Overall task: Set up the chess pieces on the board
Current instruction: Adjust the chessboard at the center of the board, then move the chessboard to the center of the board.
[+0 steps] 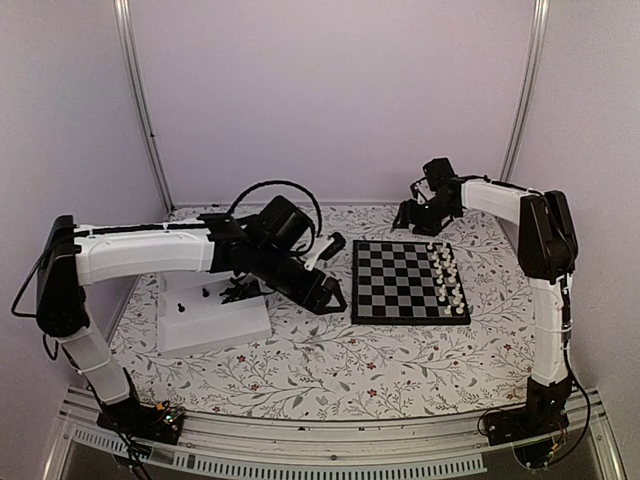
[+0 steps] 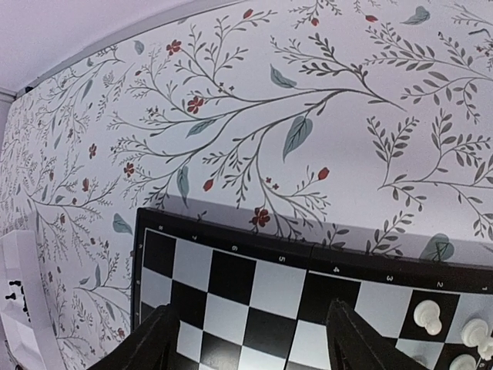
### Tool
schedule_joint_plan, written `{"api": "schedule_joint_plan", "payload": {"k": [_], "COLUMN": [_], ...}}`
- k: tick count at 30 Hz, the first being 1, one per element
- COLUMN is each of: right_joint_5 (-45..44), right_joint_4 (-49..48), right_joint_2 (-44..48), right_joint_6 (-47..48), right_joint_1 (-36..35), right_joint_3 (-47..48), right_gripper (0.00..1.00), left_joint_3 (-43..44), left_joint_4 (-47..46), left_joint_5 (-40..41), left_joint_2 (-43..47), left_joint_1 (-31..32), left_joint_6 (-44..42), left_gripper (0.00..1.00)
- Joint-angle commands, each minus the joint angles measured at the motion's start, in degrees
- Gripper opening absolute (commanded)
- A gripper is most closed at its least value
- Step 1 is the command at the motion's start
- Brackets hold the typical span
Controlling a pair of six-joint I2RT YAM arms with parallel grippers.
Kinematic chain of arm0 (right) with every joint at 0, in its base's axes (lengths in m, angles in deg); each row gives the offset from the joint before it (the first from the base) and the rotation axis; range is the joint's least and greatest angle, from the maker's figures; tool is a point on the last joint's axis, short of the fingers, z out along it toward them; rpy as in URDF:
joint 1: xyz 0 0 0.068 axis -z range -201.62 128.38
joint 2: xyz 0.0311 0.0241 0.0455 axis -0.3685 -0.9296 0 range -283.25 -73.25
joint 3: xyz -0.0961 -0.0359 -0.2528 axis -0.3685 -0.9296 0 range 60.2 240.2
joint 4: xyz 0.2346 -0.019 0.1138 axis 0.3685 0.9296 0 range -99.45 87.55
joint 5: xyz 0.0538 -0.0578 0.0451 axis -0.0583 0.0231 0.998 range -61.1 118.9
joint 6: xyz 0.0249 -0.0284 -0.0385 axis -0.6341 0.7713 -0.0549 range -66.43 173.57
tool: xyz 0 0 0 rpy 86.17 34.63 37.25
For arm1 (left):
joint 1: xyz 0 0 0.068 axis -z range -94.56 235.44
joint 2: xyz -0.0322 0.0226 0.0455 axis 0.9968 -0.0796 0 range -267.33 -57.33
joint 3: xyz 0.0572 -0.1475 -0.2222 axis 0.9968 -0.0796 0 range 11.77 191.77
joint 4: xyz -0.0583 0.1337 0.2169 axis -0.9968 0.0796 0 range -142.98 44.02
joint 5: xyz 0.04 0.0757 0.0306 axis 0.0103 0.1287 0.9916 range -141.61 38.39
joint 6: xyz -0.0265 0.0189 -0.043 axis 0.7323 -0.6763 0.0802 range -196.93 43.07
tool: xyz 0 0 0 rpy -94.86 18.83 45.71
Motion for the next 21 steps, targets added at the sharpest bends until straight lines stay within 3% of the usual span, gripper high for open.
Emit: {"api": "schedule_joint_plan", "payload": {"k": [1,11,21], "right_joint_5": [-3.11,-4.42,-3.10], "right_joint_4": [2.26,5.97,8.44], "right_joint_2": [-5.70,-18.14,-21.96], "right_joint_6": [-1.61,0.11,-1.05], "right_joint_1": [-0.69,-0.62,-0.33], "right_joint_3": [6.51,23.14,24.25], "right_gripper": [0.68,0.68,0.68], "left_joint_3": [-4.46,-9.89,-16.44], "left_joint_4": [4.01,8.39,7.60], "left_joint_5": [4.99,11.22,16.04], "left_joint_2": [4.67,12.72,18.82], "left_joint_1": [-0.30,-0.33,-0.43], "left_joint_6": [-0.57,0.96,3.15], "left_gripper": [0.77,0.77,0.78]}}
